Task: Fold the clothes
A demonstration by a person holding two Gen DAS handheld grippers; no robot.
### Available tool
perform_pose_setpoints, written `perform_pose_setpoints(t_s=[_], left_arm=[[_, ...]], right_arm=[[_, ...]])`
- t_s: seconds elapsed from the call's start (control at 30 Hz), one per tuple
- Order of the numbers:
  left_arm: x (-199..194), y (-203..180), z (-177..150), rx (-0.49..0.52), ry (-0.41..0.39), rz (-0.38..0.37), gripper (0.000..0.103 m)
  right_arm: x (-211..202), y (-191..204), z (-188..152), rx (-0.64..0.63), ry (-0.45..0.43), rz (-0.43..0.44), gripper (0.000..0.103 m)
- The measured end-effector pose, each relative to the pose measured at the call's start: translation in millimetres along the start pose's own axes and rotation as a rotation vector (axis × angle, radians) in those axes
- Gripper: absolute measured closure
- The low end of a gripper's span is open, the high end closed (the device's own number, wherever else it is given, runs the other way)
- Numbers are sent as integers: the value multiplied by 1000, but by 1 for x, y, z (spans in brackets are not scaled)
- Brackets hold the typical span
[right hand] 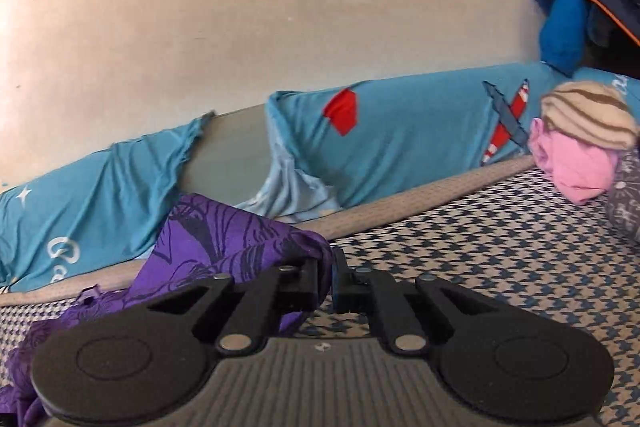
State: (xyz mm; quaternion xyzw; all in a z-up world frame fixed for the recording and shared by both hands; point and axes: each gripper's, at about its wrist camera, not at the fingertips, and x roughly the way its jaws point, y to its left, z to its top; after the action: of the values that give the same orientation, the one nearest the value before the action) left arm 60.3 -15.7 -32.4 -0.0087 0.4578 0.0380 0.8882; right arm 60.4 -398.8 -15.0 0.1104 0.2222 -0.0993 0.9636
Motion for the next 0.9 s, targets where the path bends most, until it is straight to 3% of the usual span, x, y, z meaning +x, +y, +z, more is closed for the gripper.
perform_pose_setpoints(t_s=[0.1, 0.17, 0.27, 0.3, 0.43, 0.5, 0.67, 0.9], left_arm=[[-20, -7, -9, 36, -36, -45, 0], [-34, -11, -20, 45, -42, -77, 0], [-54, -17, -40, 58, -49, -126, 0], [-62, -20, -47, 67, -58, -143, 0], [-92, -40, -71, 123, -87, -202, 0], [-99, -52, -80, 149, -73, -239, 0], [-93, -89, -102, 208, -6, -243, 0], [-53, -114, -108, 188, 31, -138, 0]], right_arm=[[8, -29, 2, 44, 50, -5, 95], [12, -41, 0, 48, 108, 41, 90], [5, -45, -4, -57, 123, 74, 55], [1, -46, -5, -99, 121, 82, 49], [-20, -47, -13, -230, 130, 201, 47], [-22, -40, -23, -292, 198, 273, 47], [-26, -16, -51, -448, 335, 413, 47], [-22, 5, -83, -537, 407, 515, 47]])
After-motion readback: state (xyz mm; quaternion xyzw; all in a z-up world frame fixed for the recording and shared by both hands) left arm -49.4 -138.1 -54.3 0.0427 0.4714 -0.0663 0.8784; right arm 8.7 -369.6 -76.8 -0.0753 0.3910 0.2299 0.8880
